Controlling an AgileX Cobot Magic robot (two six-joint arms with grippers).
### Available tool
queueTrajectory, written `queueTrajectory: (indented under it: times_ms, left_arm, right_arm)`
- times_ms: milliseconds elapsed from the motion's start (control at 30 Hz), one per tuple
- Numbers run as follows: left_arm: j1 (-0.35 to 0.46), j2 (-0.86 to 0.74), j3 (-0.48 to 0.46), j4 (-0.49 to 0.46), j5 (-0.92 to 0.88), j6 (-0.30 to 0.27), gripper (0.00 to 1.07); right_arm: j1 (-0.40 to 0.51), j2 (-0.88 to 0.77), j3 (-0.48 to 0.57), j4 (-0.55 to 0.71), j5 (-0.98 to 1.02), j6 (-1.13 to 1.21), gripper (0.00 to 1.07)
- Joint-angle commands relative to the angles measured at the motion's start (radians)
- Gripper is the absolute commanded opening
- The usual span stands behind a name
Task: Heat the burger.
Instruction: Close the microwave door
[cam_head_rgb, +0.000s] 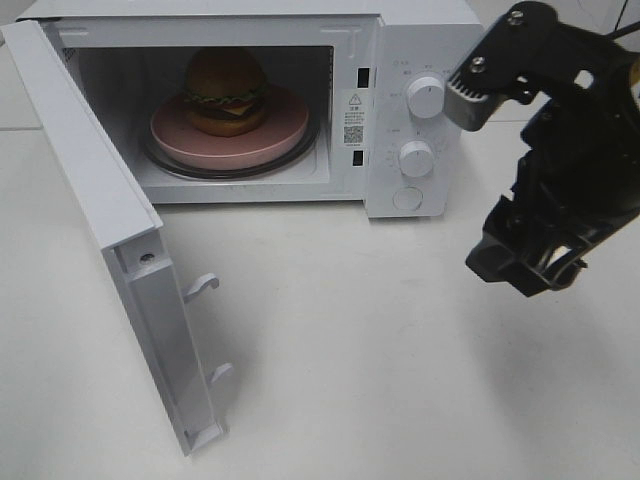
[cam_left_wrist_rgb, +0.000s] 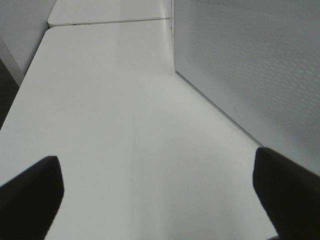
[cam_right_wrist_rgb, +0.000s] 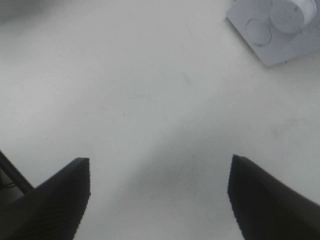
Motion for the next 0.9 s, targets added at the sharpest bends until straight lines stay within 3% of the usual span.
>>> queueTrajectory:
  times_ms: [33, 500, 700, 900]
  left_arm:
    - [-0.003, -0.021, 0.003, 0.001, -0.001, -0.004, 0.98]
    - [-0.003, -0.021, 0.003, 0.001, -0.001, -0.004, 0.98]
    - [-0.003, -0.021, 0.003, 0.001, -0.001, -0.004, 0.98]
    - [-0.003, -0.021, 0.003, 0.001, -0.001, -0.004, 0.98]
  right_arm:
    - [0.002, -0.05, 0.005, -0.001, 0.111, 0.09, 0.76]
    - [0.002, -0.252, 0.005, -0.001, 0.426, 0.239, 0.75]
    - [-0.001, -0.355, 0.026, -0.006, 0.446, 0.239, 0.75]
    - [-0.088, -0.481, 0.088, -0.004, 0.448, 0.239, 0.75]
